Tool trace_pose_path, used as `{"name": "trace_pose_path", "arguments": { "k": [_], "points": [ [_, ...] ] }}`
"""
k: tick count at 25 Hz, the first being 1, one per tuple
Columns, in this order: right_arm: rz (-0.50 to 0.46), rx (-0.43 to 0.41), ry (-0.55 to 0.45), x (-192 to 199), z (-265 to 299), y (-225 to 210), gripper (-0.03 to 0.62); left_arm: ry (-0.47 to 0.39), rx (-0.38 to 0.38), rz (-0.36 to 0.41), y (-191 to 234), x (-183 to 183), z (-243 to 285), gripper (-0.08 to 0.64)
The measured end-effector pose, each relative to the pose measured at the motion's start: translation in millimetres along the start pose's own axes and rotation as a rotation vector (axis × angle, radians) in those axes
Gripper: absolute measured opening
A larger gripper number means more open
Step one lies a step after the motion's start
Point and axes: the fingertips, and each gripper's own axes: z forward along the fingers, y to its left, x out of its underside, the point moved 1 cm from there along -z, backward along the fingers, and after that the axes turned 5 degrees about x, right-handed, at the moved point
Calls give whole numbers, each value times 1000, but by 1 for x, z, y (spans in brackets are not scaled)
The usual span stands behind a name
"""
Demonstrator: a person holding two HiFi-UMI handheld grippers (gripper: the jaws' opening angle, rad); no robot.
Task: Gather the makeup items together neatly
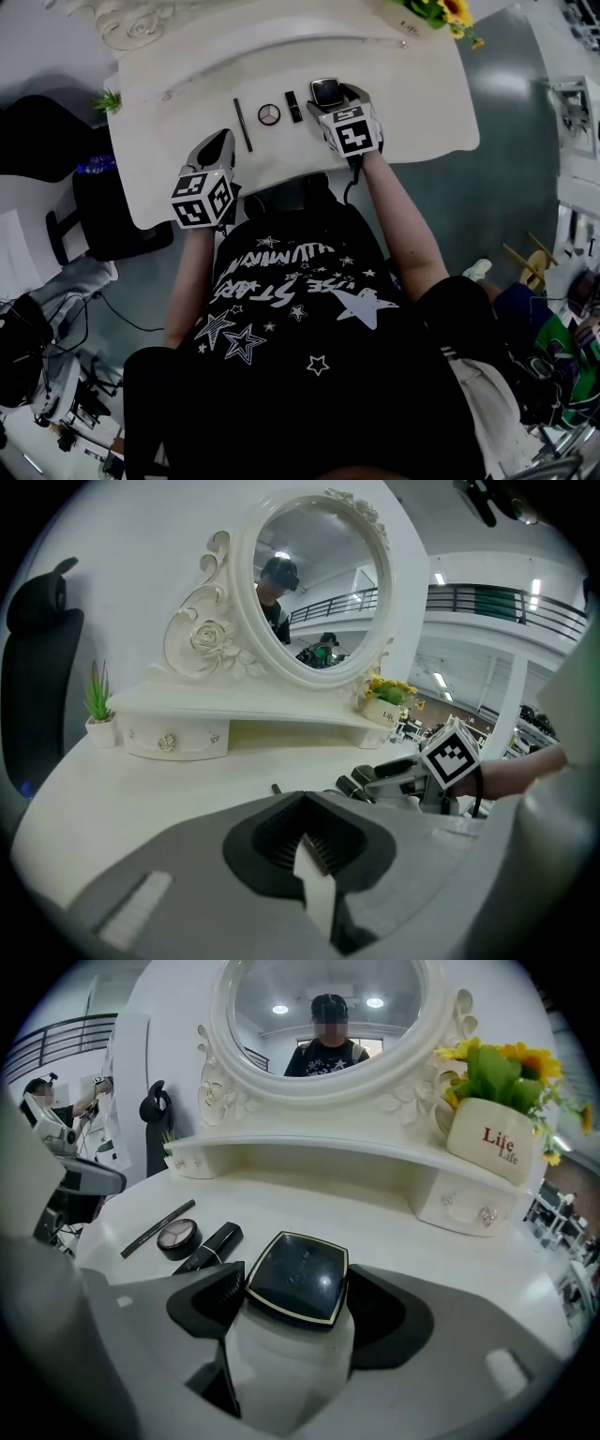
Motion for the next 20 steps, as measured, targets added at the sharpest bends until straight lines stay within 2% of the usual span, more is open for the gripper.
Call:
{"name": "trace_pose_path", "arguments": {
  "k": [3,7,14,20],
  "points": [
    [-2,31,-24,0,-2,-1,387,-3,16,12,1,-2,0,0],
    [9,73,-35,-1,-14,2,439,-14,34,6,6,-1,-8,1],
    [75,192,-74,5,-44,12,439,-28,89,41,19,6,-40,0],
    [193,290,-136,8,-79,37,414,-16,146,77,40,17,-74,0]
  ]
}}
